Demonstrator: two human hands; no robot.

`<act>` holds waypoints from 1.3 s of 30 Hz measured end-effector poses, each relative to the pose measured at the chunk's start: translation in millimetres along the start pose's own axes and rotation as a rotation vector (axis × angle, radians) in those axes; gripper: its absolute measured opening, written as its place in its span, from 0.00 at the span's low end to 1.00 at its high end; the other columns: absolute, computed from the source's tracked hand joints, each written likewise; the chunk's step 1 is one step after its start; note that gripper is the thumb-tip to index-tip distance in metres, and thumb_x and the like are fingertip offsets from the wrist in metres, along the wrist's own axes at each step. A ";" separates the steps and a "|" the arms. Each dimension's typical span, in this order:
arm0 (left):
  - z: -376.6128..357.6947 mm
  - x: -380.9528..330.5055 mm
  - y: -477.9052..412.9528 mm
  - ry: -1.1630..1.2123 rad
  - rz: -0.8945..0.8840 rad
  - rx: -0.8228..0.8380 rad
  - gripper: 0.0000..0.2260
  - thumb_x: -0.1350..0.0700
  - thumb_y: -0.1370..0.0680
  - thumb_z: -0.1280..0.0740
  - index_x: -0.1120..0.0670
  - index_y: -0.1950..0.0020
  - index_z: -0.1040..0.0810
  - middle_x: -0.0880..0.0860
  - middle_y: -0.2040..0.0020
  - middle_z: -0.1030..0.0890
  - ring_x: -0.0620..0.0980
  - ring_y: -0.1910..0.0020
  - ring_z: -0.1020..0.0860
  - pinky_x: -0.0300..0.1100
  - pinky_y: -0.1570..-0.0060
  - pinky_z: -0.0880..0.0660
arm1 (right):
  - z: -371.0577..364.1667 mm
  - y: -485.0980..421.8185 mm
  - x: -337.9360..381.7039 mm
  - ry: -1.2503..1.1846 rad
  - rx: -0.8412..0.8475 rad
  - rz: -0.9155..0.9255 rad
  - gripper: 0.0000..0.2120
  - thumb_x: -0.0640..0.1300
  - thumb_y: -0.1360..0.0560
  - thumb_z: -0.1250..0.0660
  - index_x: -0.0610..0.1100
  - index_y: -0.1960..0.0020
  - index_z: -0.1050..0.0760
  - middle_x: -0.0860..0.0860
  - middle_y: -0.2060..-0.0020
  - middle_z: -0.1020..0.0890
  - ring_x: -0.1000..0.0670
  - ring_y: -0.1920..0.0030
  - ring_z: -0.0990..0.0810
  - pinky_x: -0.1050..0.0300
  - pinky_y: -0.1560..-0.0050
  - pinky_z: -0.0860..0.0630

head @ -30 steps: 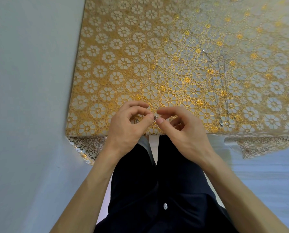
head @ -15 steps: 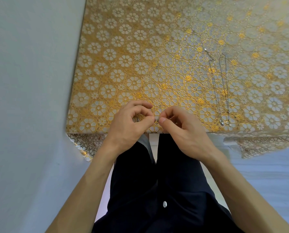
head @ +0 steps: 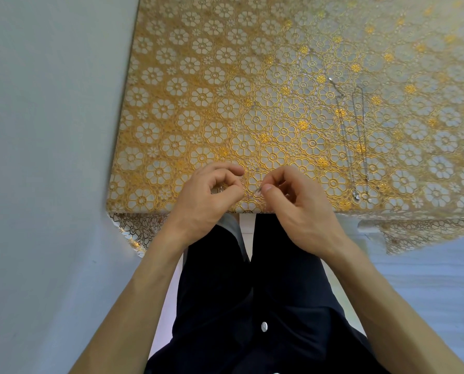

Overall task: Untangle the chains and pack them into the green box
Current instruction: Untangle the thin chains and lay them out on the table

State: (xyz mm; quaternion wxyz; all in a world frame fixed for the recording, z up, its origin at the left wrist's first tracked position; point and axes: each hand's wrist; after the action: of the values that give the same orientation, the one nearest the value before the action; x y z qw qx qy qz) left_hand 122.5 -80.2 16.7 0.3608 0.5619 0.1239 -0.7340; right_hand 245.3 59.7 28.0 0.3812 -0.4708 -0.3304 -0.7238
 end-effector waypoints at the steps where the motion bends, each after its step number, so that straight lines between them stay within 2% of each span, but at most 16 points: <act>1: 1.7 1.3 0.5 0.016 0.002 0.003 0.08 0.44 0.32 0.35 0.44 0.63 0.19 0.36 0.42 0.20 0.42 0.35 0.26 0.56 0.33 0.30 | 2.1 -0.7 0.6 -0.033 -0.024 -0.012 0.07 0.40 0.20 0.35 0.48 0.56 0.24 0.58 0.68 0.23 0.49 0.66 0.23 0.60 0.66 0.29; 3: 4.8 2.7 1.0 0.036 0.005 0.010 0.08 0.44 0.32 0.34 0.45 0.63 0.19 0.37 0.42 0.20 0.41 0.35 0.26 0.55 0.33 0.29 | 7.1 -2.2 1.8 -0.063 -0.050 -0.015 0.08 0.41 0.19 0.35 0.51 0.56 0.25 0.55 0.67 0.21 0.41 0.62 0.21 0.49 0.61 0.25; 5: 4.9 1.7 0.9 0.030 0.005 0.003 0.08 0.43 0.31 0.35 0.44 0.62 0.19 0.37 0.43 0.19 0.40 0.36 0.25 0.55 0.33 0.29 | 10.7 -2.8 2.6 -0.072 -0.027 -0.015 0.08 0.42 0.20 0.35 0.51 0.56 0.24 0.52 0.64 0.20 0.39 0.60 0.21 0.47 0.59 0.25; 7: 2.0 -0.7 0.1 0.010 -0.011 -0.020 0.08 0.43 0.31 0.34 0.44 0.59 0.19 0.38 0.44 0.19 0.41 0.37 0.24 0.56 0.34 0.29 | 12.8 -2.7 2.6 -0.084 -0.001 -0.025 0.08 0.40 0.20 0.35 0.50 0.57 0.24 0.52 0.64 0.21 0.39 0.60 0.22 0.50 0.60 0.25; 8: 0.0 -2.3 -0.3 0.006 -0.018 -0.032 0.08 0.43 0.30 0.34 0.44 0.57 0.19 0.39 0.45 0.18 0.42 0.37 0.24 0.56 0.35 0.28 | 13.7 -2.6 2.2 -0.089 0.009 -0.033 0.09 0.40 0.20 0.35 0.49 0.57 0.24 0.53 0.64 0.21 0.42 0.61 0.21 0.55 0.61 0.26; 11: -5.0 -8.3 -0.6 -0.043 -0.062 -0.028 0.08 0.45 0.28 0.29 0.41 0.50 0.18 0.40 0.45 0.19 0.45 0.39 0.23 0.51 0.36 0.27 | 15.5 -2.5 1.7 -0.107 0.035 -0.058 0.08 0.39 0.20 0.35 0.49 0.56 0.23 0.59 0.65 0.22 0.53 0.64 0.22 0.65 0.61 0.28; 13: -7.7 -13.5 0.4 -0.104 -0.113 -0.021 0.08 0.47 0.27 0.28 0.39 0.48 0.18 0.38 0.43 0.20 0.42 0.37 0.25 0.43 0.36 0.29 | 16.5 -2.1 1.1 -0.109 0.051 -0.069 0.08 0.40 0.19 0.35 0.48 0.56 0.23 0.60 0.65 0.22 0.55 0.63 0.22 0.64 0.59 0.27; 15: -10.6 -18.8 1.1 -0.136 -0.126 -0.023 0.06 0.46 0.26 0.26 0.38 0.50 0.17 0.38 0.42 0.21 0.39 0.36 0.26 0.34 0.37 0.33 | 17.8 -2.0 -0.2 -0.106 0.063 -0.069 0.07 0.40 0.19 0.35 0.48 0.55 0.23 0.59 0.65 0.22 0.54 0.63 0.22 0.60 0.58 0.26; 16: -12.2 -20.4 1.2 -0.143 -0.118 -0.024 0.05 0.46 0.26 0.25 0.38 0.52 0.17 0.38 0.42 0.21 0.39 0.37 0.27 0.33 0.38 0.34 | 18.5 -2.0 -0.7 -0.103 0.070 -0.070 0.07 0.41 0.19 0.35 0.49 0.55 0.23 0.59 0.65 0.22 0.54 0.62 0.22 0.59 0.58 0.26; 21: -14.9 -22.6 0.6 -0.116 -0.111 -0.042 0.04 0.49 0.25 0.25 0.40 0.57 0.16 0.39 0.44 0.19 0.37 0.39 0.25 0.36 0.41 0.31 | 23.0 -2.7 -0.9 -0.091 0.088 -0.067 0.04 0.44 0.20 0.35 0.48 0.53 0.24 0.56 0.63 0.22 0.47 0.61 0.20 0.59 0.59 0.27; 23: -14.1 -22.4 0.4 -0.064 -0.098 -0.033 0.04 0.50 0.24 0.25 0.41 0.58 0.16 0.40 0.44 0.18 0.36 0.40 0.24 0.37 0.42 0.30 | 23.3 -3.4 -1.3 -0.098 0.089 -0.082 0.03 0.43 0.19 0.35 0.47 0.52 0.24 0.55 0.61 0.21 0.52 0.61 0.19 0.59 0.58 0.27; 26: -12.2 -19.9 -1.1 -0.025 -0.082 -0.014 0.03 0.51 0.24 0.26 0.44 0.58 0.15 0.40 0.45 0.18 0.37 0.41 0.23 0.41 0.42 0.27 | 19.5 -3.3 0.1 -0.180 0.085 -0.104 0.04 0.39 0.17 0.38 0.42 0.50 0.26 0.48 0.55 0.18 0.54 0.65 0.20 0.62 0.60 0.26; 30: -8.4 -16.5 -3.2 -0.002 -0.060 0.020 0.04 0.52 0.22 0.28 0.51 0.55 0.15 0.43 0.45 0.17 0.38 0.42 0.21 0.45 0.39 0.26 | 15.3 -3.7 0.4 -0.214 0.094 -0.102 0.04 0.38 0.17 0.40 0.42 0.50 0.28 0.51 0.62 0.20 0.55 0.68 0.26 0.64 0.64 0.28; 33: -6.0 -17.8 -2.9 0.050 -0.028 0.053 0.05 0.54 0.21 0.29 0.53 0.55 0.16 0.46 0.44 0.17 0.43 0.44 0.19 0.50 0.39 0.24 | 15.6 -4.9 -0.5 -0.214 0.107 -0.103 0.04 0.39 0.17 0.39 0.43 0.50 0.27 0.53 0.64 0.22 0.56 0.68 0.28 0.64 0.64 0.30; 36: -2.7 -20.6 -2.9 0.051 -0.014 0.116 0.05 0.55 0.21 0.30 0.54 0.54 0.15 0.47 0.44 0.17 0.42 0.44 0.20 0.48 0.39 0.24 | 15.7 -5.6 -0.6 -0.199 0.117 -0.104 0.05 0.39 0.17 0.38 0.45 0.51 0.27 0.56 0.65 0.23 0.57 0.68 0.28 0.64 0.64 0.31; 39: 1.4 -24.2 -1.5 0.031 0.034 0.225 0.06 0.56 0.21 0.29 0.53 0.56 0.16 0.44 0.45 0.17 0.38 0.44 0.21 0.38 0.39 0.27 | 14.9 -5.6 -2.0 -0.194 0.099 -0.099 0.06 0.39 0.17 0.38 0.46 0.52 0.27 0.57 0.66 0.23 0.56 0.67 0.28 0.61 0.62 0.31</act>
State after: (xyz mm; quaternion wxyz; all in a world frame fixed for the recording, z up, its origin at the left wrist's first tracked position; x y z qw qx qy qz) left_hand 123.1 -70.5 38.9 0.3058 0.6119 0.0369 -0.7285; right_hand 247.4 75.4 30.5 0.3338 -0.5023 -0.4239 -0.6757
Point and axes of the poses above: each hand's wrist, its own y-axis away from the middle knuckle, its own z-axis out of the back of the hand, x = y × z
